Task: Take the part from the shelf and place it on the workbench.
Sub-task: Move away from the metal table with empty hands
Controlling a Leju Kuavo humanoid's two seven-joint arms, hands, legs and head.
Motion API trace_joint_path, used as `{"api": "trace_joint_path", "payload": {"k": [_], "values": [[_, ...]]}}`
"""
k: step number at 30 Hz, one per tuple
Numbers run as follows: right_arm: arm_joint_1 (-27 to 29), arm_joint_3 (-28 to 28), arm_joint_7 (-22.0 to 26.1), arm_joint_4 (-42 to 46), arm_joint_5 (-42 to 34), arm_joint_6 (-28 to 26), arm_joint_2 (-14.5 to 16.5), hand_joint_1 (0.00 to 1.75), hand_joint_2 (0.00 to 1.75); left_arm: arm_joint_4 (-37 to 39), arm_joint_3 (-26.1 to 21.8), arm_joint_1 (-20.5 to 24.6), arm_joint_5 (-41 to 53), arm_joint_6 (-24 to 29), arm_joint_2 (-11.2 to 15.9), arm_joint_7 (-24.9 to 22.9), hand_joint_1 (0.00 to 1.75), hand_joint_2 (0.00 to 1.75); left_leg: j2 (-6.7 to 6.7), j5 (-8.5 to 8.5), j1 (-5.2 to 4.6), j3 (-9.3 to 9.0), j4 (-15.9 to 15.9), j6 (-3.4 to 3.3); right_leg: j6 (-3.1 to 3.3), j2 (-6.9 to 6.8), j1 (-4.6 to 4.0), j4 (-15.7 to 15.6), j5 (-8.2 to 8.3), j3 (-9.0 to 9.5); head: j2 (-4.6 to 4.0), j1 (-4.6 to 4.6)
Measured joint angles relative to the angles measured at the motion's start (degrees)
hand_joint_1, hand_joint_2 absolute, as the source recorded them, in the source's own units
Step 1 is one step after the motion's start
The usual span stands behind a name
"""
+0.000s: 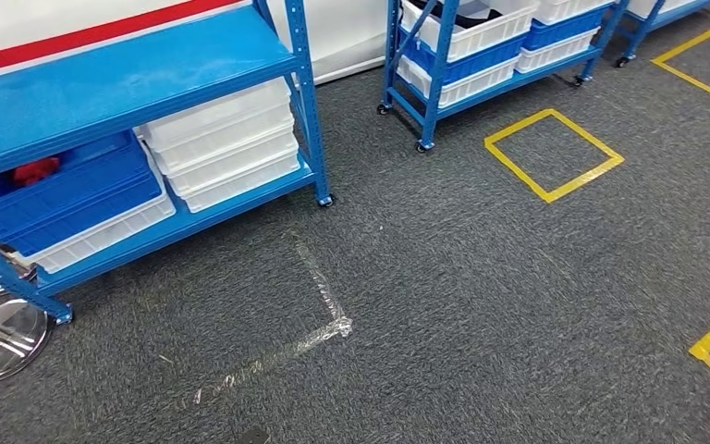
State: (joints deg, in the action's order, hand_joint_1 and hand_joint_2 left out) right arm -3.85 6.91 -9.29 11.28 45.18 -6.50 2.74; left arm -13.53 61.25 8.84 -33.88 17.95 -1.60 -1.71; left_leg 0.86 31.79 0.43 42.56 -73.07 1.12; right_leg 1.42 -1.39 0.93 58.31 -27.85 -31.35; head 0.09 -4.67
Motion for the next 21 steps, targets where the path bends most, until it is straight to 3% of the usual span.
{"api": "trace_joint_path", "payload": {"k": [1,2,4,6,7,9,11,13,14,15,16,17,19,21], "values": [[-0.04,0.07,-0.04,-0.01,-0.08,0.56,-0.01,0.00,0.00,0.00,0.04,0.00,0.48,0.35,0.00,-0.29,0.00,1.75,-0.26,-0.58,0.09,0.09,-0.18,0.09,0.01,-0.87,-0.02,0.02,-0.16,0.13,0.00,-0.01],[-0.08,0.14,-0.11,-0.01,-0.18,0.98,-0.01,0.00,0.00,0.00,0.10,0.01,0.96,0.86,0.00,-0.66,0.00,1.75,-0.63,-2.08,0.14,-1.00,1.82,0.11,-0.06,-1.66,-0.02,0.03,-0.35,0.33,0.00,-0.02],[-0.11,0.33,-0.33,0.00,-0.38,1.42,0.00,0.00,0.00,0.00,0.23,0.17,1.67,1.91,0.00,-1.30,0.00,1.75,-2.83,-5.48,-0.08,-5.18,9.38,-0.17,-0.41,-3.09,-0.10,0.06,-0.85,0.94,0.00,-0.03],[-0.14,0.46,-0.55,0.00,-0.55,1.65,0.01,0.00,0.00,0.00,0.37,0.51,2.12,2.63,0.00,-1.65,0.00,1.75,-4.61,-6.72,-0.63,-7.89,14.29,-0.92,-1.02,-4.34,-0.33,0.10,-1.34,1.43,0.00,0.05],[-0.21,0.49,-0.62,0.00,-0.64,1.80,0.01,0.00,0.00,0.00,0.45,0.63,2.33,2.85,0.01,-1.75,0.00,1.75,-4.69,-6.51,-0.92,-8.10,14.79,-1.26,-1.33,-4.90,-0.43,0.09,-1.53,1.61,0.00,0.11],[-0.52,0.55,-0.55,0.02,-0.79,2.85,0.01,0.00,0.00,0.00,0.57,0.63,2.68,2.78,0.05,-2.08,0.00,1.75,-3.33,-6.61,-0.86,-8.22,15.06,-1.94,-1.94,-5.46,-0.36,0.09,-1.90,1.97,0.00,0.21],[-0.76,0.91,0.14,0.05,-0.19,5.60,0.01,0.00,0.00,0.00,0.71,0.77,3.16,1.33,0.09,-2.70,0.00,1.75,-2.11,-6.84,-0.55,-8.60,15.62,-2.62,-2.47,-3.11,-0.15,2.28,-3.51,1.28,0.00,0.36],[-0.71,1.63,0.92,0.06,0.91,8.36,0.02,0.00,0.00,0.00,0.92,1.30,3.61,-0.71,0.08,-3.32,0.00,1.75,-0.84,-6.94,-0.40,-8.75,15.83,-3.09,-2.67,0.04,0.02,8.73,-6.71,-1.83,0.00,0.53],[-0.63,2.02,1.09,0.06,1.29,9.13,0.03,0.00,0.00,0.00,1.07,1.55,3.74,-1.44,0.08,-3.53,0.00,1.75,-0.11,-6.92,-0.40,-8.74,15.80,-3.23,-2.71,0.68,0.03,12.50,-8.10,-3.87,0.00,0.57],[-0.58,2.40,1.13,0.05,1.57,9.57,0.05,0.00,0.00,0.00,1.25,1.71,3.83,-1.94,0.08,-3.65,0.00,1.75,0.66,-6.90,-0.40,-8.76,15.75,-3.26,-2.78,0.94,0.06,15.16,-8.58,-5.50,0.00,0.56],[-0.53,2.76,1.14,0.05,1.75,9.84,0.08,0.00,0.00,0.00,1.43,1.79,3.89,-2.26,0.08,-3.78,0.00,1.75,1.32,-6.84,-0.39,-8.81,15.68,-3.28,-2.83,1.03,0.12,15.96,-7.95,-6.34,0.00,0.57],[-0.53,3.10,1.12,0.04,1.86,9.98,0.10,0.00,0.00,0.00,1.57,1.81,3.95,-2.46,0.08,-3.89,0.00,1.75,1.96,-6.74,-0.36,-8.89,15.55,-3.27,-2.87,1.07,0.22,14.51,-6.20,-6.14,0.00,0.57],[-0.63,3.67,1.03,0.04,1.92,10.09,0.10,0.00,0.87,0.00,1.71,1.81,4.09,-2.66,0.09,-4.10,0.00,1.75,2.92,-6.36,-0.28,-8.96,15.10,-2.97,-2.89,1.50,0.48,7.67,-1.75,-3.78,0.00,0.58],[-0.77,4.19,0.90,0.04,1.92,10.00,0.13,0.00,1.75,0.00,1.74,1.87,4.25,-2.80,0.10,-4.24,0.00,1.75,3.54,-5.95,-0.35,-8.67,14.41,-2.33,-2.71,2.32,0.47,2.71,0.17,-2.14,0.00,0.64]]}}
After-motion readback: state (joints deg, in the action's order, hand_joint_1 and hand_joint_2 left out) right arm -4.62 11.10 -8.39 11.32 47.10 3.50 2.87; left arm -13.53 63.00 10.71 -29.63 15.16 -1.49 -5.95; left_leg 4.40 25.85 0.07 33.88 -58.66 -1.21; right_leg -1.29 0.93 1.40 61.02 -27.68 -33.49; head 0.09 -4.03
